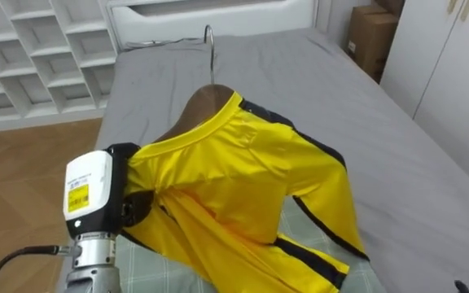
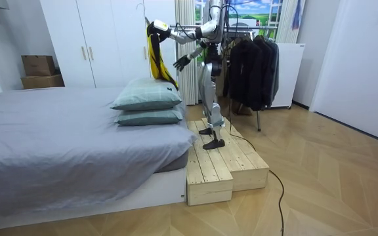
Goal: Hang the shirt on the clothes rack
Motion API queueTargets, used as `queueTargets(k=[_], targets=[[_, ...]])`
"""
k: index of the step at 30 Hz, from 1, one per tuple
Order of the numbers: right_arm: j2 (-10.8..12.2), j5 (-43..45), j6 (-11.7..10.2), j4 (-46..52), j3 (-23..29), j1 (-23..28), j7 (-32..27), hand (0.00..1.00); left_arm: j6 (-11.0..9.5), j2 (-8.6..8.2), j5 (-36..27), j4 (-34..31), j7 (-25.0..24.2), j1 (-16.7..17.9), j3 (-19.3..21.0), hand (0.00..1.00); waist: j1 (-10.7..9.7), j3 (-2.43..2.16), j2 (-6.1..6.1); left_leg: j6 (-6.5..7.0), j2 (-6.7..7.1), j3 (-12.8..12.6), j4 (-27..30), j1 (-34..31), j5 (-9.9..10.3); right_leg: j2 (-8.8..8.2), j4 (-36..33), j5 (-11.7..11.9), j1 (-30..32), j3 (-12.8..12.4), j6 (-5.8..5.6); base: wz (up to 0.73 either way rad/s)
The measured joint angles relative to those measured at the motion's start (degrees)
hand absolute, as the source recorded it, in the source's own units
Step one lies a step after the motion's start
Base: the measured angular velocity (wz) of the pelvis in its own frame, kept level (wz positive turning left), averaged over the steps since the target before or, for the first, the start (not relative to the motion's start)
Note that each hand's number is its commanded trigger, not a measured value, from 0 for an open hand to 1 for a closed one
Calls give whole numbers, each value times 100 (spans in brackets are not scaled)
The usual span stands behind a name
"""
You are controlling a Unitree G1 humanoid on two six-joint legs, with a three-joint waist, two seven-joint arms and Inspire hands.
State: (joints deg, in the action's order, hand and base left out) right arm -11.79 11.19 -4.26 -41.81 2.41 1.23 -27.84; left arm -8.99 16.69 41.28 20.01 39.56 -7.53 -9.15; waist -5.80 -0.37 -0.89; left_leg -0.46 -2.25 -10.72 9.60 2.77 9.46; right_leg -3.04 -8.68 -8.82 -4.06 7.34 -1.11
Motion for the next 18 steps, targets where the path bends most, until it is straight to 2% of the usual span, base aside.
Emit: queueTargets(k=[3, 7, 12, 18], targets=[[43, 287, -71, 767, 4, 129, -107, 0, 3, -58, -4, -139, -4, 124, -1, 100, -5, 6, 24, 0, -1, -13, -12, 25, 0, 1, 2, 0, -14, -12, 0, 0], [46, 916, -71, 1744, -5, 220, -138, 0, 127, -68, -33, -159, -76, 328, -1, 100, -2, 23, 51, -1, -2, -46, -31, 82, 2, 5, 2, 0, -26, -78, 0, -8], [86, 1448, -67, 2502, -104, 215, -151, 0, 260, -76, -33, -376, -265, 332, 0, 100, 14, 30, 63, -2, -4, -103, -54, 94, 2, 8, -8, 1, -9, -121, -1, -3], [95, 1616, -61, 2884, -316, 222, -77, 0, 279, -262, -57, -557, -359, 353, 0, 100, 136, 30, 57, -2, -14, -162, -53, 102, 3, 13, -25, 3, 16, -173, 0, -5]])
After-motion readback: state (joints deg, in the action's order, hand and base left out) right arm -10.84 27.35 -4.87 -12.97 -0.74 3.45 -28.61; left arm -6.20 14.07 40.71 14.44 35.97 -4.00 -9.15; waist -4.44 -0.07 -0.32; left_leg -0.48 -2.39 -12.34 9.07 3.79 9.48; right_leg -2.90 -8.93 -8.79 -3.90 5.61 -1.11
